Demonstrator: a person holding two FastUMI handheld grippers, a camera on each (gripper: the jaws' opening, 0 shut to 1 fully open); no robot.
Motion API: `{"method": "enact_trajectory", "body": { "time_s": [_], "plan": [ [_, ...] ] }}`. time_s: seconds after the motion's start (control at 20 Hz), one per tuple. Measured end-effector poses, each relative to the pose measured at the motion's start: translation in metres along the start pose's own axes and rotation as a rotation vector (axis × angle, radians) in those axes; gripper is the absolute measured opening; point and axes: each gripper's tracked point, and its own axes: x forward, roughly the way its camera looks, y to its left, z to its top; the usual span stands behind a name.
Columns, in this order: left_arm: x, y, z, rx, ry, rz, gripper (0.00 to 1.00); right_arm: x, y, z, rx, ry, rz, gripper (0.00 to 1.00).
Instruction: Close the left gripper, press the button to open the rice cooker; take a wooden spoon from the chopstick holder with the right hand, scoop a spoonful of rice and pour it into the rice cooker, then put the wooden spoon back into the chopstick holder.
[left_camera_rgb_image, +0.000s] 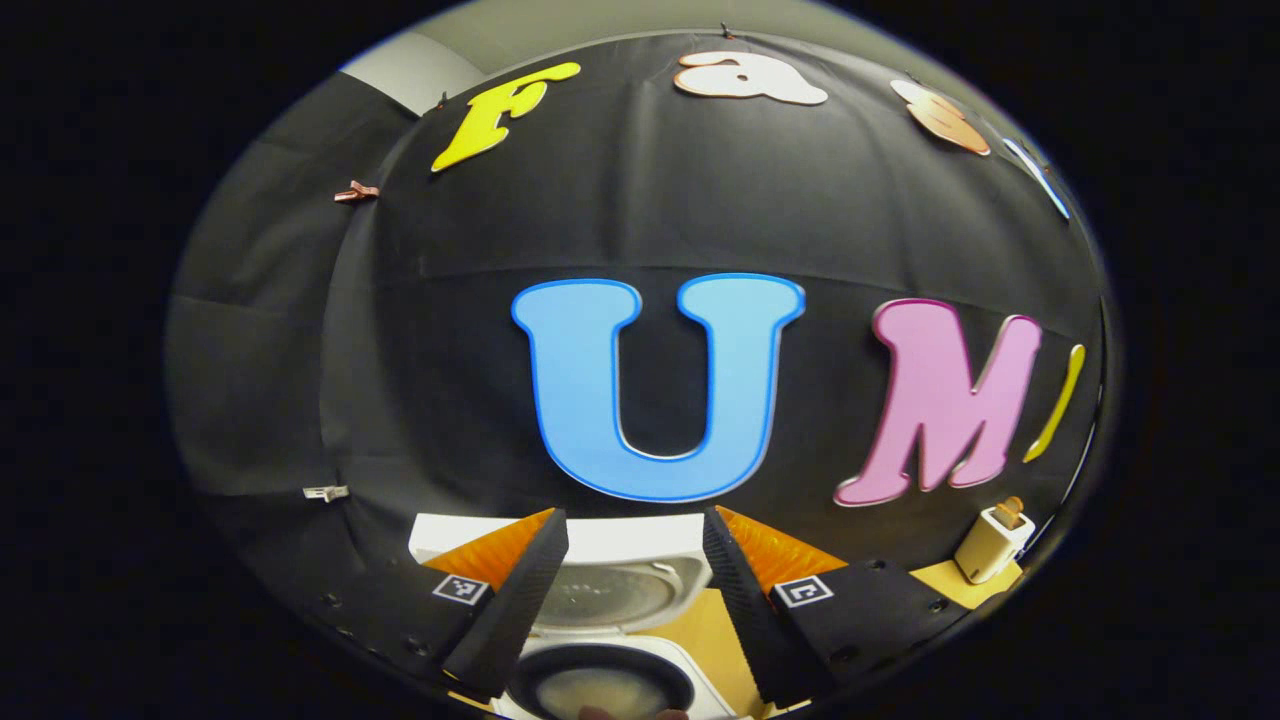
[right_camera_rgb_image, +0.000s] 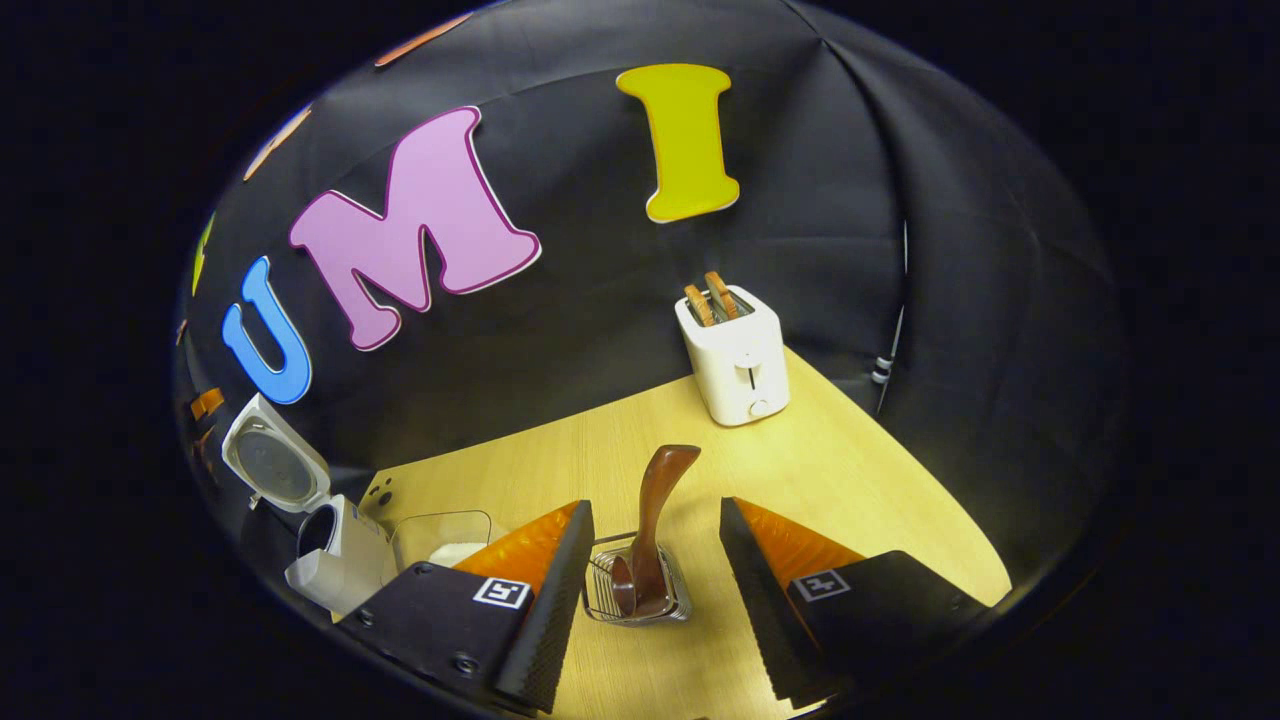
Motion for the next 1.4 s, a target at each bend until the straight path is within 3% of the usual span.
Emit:
{"method": "enact_trajectory", "body": {
  "time_s": [0.2,0.55,0.8,0.85,0.9,1.4],
  "plan": [
    [0.041,0.013,0.007,0.017,0.004,0.013,0.89,-0.017,-0.004,0.006,-0.006,-0.029,-0.04,0.87],
    [0.071,0.03,-0.038,0.069,0.15,0.059,0.89,-0.034,-0.003,0.006,-0.014,-0.034,-0.057,0.87],
    [0.05,0.024,-0.044,0.032,0.14,0.055,0.92,-0.037,0.009,0.024,0.03,-0.058,-0.025,0.87],
    [0.042,0.023,-0.045,0.031,0.135,0.053,0.97,-0.036,0.011,0.027,0.023,-0.061,-0.016,0.87],
    [0.034,0.021,-0.049,0.03,0.136,0.052,0.92,-0.036,0.012,0.03,0.007,-0.066,-0.009,0.87],
    [-0.063,0.001,-0.113,0.012,0.232,0.043,0.92,-0.017,0.031,0.02,-0.051,-0.005,0.055,0.87]
  ]
}}
